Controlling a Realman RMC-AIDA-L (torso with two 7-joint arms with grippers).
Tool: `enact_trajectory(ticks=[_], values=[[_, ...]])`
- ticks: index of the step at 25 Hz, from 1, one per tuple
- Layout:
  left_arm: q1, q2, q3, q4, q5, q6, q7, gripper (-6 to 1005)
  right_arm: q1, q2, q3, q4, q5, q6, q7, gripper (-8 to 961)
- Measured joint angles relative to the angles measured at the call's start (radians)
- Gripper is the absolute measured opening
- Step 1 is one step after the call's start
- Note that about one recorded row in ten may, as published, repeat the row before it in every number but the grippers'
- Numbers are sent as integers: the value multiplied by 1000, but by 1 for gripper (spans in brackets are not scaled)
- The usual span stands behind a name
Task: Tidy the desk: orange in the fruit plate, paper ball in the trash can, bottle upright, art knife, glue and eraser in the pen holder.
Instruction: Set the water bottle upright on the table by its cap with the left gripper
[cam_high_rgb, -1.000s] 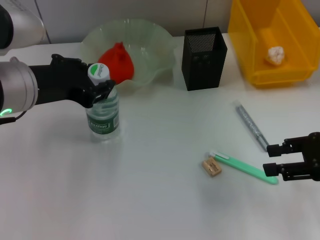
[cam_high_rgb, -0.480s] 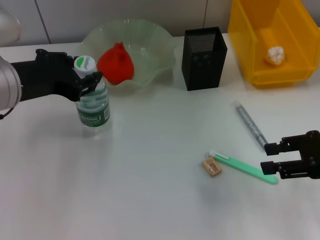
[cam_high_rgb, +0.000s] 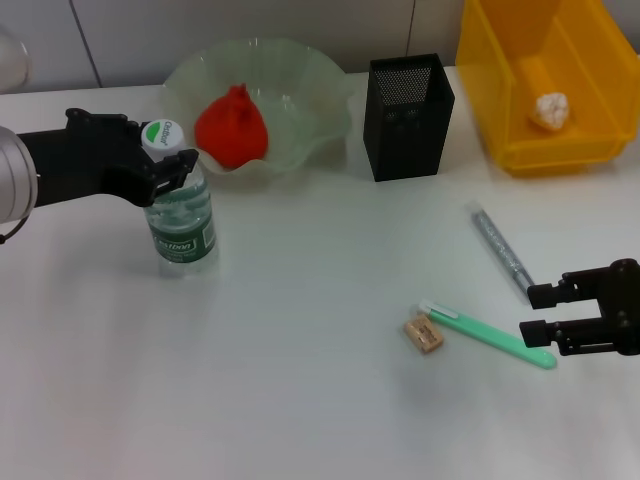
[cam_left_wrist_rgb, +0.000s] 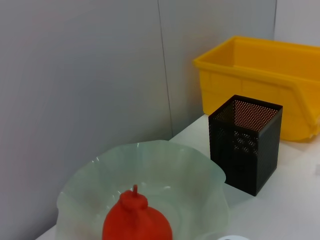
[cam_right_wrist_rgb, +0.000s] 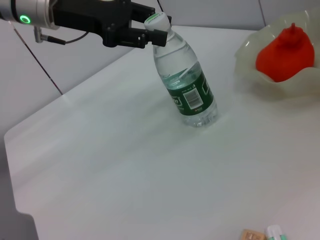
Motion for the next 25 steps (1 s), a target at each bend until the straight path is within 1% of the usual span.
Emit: enact_trajectory(ticks=[6,25], values=[[-22,0,-37,-32,-4,23,-6,498,0,3,0,5,0,0,1,618],[-20,-2,-49,-46,-4,26,-13,523,-1,3,0,22,-2,0,1,619]])
